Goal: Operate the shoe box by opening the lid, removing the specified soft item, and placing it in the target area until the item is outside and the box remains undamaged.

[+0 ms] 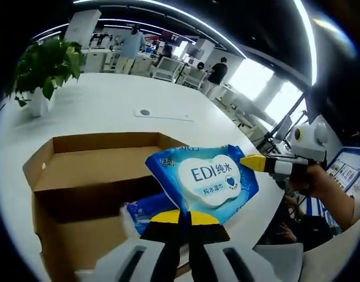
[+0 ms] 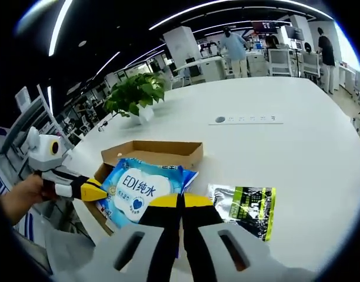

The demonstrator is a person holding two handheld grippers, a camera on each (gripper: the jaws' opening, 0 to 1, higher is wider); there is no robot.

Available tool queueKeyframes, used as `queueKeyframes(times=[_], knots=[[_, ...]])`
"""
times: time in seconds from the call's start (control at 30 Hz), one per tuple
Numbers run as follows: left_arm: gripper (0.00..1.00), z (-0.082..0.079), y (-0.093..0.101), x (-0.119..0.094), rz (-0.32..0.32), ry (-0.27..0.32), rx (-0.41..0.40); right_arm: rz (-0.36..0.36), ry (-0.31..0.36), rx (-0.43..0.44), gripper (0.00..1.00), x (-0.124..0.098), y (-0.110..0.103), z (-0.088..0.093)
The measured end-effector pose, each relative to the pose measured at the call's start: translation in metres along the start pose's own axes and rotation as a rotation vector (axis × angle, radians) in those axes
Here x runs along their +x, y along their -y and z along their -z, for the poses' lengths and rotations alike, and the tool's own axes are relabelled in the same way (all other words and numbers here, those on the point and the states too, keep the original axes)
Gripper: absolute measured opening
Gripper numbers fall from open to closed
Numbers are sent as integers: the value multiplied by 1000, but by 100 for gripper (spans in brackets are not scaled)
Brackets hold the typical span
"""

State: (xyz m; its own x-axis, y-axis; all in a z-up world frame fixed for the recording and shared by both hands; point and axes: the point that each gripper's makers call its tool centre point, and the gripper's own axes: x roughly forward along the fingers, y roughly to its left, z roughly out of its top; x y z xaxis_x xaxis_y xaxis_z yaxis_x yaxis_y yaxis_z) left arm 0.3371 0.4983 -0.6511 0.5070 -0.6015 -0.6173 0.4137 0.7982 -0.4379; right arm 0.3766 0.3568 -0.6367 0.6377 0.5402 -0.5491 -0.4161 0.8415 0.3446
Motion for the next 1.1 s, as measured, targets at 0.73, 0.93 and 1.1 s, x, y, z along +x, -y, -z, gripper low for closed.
queueKeyframes(times=[0.73,0.93,1.1], knots=[[1,-23,64,56,67,-21,84,111,34,49,0,-38,74,-8],[1,-26,77,74,79,-34,113,138,34,54,0,-42,97,-10],[1,-27,81,88,76,-56,136,156,22,60,0,-39,113,-6]])
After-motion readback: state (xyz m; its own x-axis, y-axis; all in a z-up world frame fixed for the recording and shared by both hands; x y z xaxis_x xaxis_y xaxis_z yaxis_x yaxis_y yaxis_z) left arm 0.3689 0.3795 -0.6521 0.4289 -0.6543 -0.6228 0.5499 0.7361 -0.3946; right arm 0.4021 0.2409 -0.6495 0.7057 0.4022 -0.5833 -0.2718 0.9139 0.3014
